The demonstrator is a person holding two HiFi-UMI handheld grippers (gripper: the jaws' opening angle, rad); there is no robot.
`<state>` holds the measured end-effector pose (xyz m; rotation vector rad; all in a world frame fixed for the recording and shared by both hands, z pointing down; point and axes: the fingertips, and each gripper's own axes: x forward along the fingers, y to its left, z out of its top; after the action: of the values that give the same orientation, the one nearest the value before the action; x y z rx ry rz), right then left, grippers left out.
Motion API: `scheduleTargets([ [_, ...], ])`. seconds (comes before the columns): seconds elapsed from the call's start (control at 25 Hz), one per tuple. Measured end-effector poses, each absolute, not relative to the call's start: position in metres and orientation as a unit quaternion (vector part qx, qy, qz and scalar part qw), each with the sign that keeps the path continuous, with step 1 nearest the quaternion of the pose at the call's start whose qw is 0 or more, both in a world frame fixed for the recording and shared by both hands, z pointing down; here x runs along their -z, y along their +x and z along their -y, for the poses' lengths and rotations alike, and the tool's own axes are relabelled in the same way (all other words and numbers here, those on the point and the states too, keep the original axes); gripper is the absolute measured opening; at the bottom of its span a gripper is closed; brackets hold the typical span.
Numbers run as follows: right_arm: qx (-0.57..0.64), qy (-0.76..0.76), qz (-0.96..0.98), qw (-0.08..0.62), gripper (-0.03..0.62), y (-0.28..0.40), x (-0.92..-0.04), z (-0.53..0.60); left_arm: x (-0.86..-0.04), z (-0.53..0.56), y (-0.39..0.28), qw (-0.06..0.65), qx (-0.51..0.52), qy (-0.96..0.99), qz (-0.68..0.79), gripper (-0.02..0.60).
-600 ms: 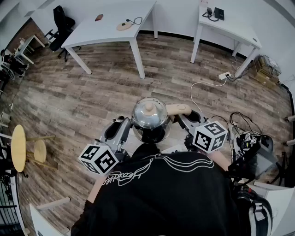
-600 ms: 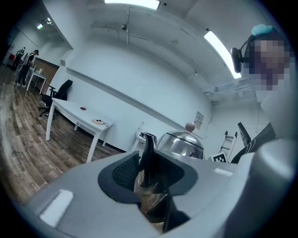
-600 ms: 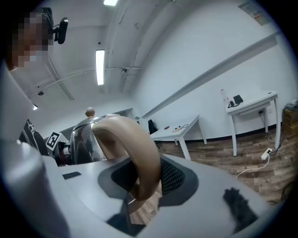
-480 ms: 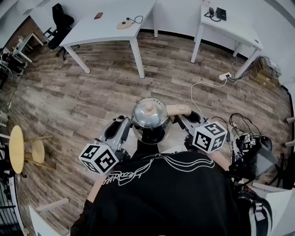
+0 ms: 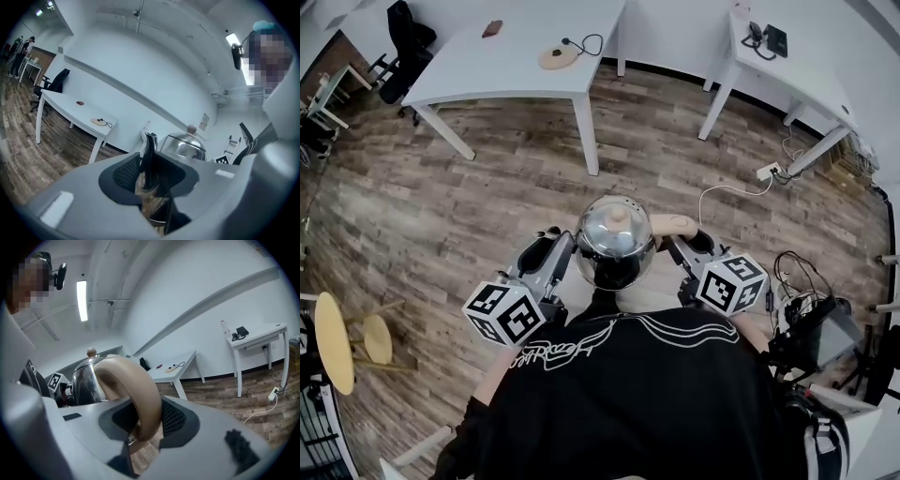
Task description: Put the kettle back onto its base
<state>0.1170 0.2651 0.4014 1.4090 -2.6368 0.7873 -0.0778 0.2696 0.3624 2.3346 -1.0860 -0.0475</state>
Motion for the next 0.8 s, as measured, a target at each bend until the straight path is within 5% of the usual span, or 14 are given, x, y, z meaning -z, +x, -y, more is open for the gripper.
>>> scheduleTargets([
  [0.36, -0.233, 0.466, 0.853, 0.024, 0.121, 0.068, -0.385, -0.1, -0.346, -0.092, -0.125, 0.26, 0.018, 0.886, 0.384, 0.109],
  [0.8, -0.225, 0.444, 0.866, 0.046, 0.118, 0.069, -0.388, -0.016, -0.35, -0.007, -0.122, 0.265, 0.008, 0.89, 0.372, 0.109],
])
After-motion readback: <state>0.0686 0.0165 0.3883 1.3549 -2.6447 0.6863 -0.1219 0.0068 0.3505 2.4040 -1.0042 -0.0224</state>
